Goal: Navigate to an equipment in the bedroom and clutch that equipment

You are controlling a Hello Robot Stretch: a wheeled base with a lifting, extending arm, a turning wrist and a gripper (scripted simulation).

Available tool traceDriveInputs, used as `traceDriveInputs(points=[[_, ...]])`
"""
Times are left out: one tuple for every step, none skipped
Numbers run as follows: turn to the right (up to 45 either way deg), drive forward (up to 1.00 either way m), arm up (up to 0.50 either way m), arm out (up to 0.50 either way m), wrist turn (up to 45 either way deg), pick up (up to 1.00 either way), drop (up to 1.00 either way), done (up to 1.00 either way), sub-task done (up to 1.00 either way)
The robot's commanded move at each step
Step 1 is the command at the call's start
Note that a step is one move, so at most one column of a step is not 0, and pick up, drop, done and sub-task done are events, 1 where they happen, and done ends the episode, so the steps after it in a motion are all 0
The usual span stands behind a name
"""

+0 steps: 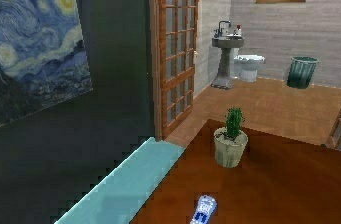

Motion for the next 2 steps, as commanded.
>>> traceDriveInputs(points=[[0.0, 0.00, 0.00, 0.00, 45.0, 0.00, 0.00, 0.00, 0.00], [0.0, 0.00, 0.00, 0.00, 12.0, 0.00, 0.00, 0.00, 0.00]])
